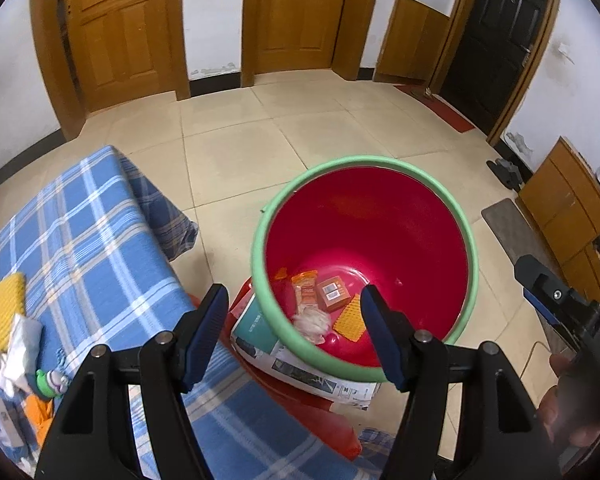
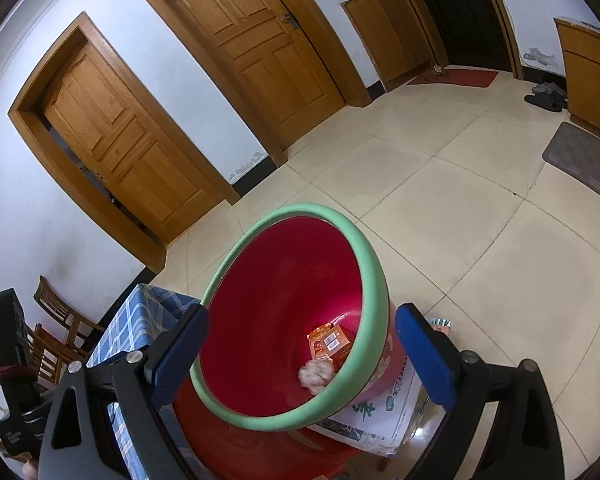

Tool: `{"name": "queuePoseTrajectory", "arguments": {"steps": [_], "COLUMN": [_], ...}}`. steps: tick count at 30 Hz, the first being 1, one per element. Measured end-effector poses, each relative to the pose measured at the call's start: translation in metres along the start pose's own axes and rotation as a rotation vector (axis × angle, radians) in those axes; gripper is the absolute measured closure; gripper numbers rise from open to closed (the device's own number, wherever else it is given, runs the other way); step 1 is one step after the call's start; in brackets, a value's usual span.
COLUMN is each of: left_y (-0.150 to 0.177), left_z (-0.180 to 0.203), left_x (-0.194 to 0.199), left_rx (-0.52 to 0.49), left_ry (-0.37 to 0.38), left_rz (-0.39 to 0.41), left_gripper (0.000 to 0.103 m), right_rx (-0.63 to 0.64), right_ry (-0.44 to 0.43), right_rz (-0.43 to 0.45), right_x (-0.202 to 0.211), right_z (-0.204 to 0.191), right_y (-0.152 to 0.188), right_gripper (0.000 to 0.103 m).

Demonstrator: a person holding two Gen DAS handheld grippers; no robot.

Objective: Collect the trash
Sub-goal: 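Move both open tools back over the table, then grasp the white printed box with the left tool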

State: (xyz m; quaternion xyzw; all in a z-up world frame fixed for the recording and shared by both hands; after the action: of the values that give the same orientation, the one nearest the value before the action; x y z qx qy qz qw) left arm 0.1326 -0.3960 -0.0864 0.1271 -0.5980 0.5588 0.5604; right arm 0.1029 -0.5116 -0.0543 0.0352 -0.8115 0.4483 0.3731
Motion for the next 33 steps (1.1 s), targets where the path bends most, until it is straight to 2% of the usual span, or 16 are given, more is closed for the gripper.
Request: {"name": "queuePoseTrajectory", "arguments": {"steps": [16, 25, 33], "left_y": [0.002, 0.006, 0.021], "left_z": [-0.077, -0.139, -0.210], "left_x": [0.065, 0.097, 0.118], "left_rx": [0.122, 0.229, 0.362], "left_ry": [-0.089, -0.170, -0.255], "left_rz": [0.075, 0.123, 0.145], "left_gripper": [0.034, 0.034, 0.034], "right_rx": [0.095, 0.136, 0.169], "right_ry": [-0.064, -0.109, -0.139], "right_rz": [-0.009, -0.031, -0.051], "right_x": [0.012, 0.014, 0.016], "right_z": [-0.045, -0.070, -0.091], "right_y": [0.000, 0.005, 0.010], "right_gripper": [0.007, 0.007, 0.007]}}
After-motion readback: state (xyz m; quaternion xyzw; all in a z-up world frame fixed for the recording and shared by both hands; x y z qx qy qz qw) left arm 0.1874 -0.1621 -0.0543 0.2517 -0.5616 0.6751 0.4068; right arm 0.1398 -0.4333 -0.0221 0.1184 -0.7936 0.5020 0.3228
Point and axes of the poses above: each gripper's, at about its wrist camera, not at the fingertips, and x roughly against the way its jaws point, z to its right, y to its underside, the point moved 9 cm from there along -x, roughly the way its jaws point, and after that the axes turned 14 degrees about x, right-handed, at the moved point
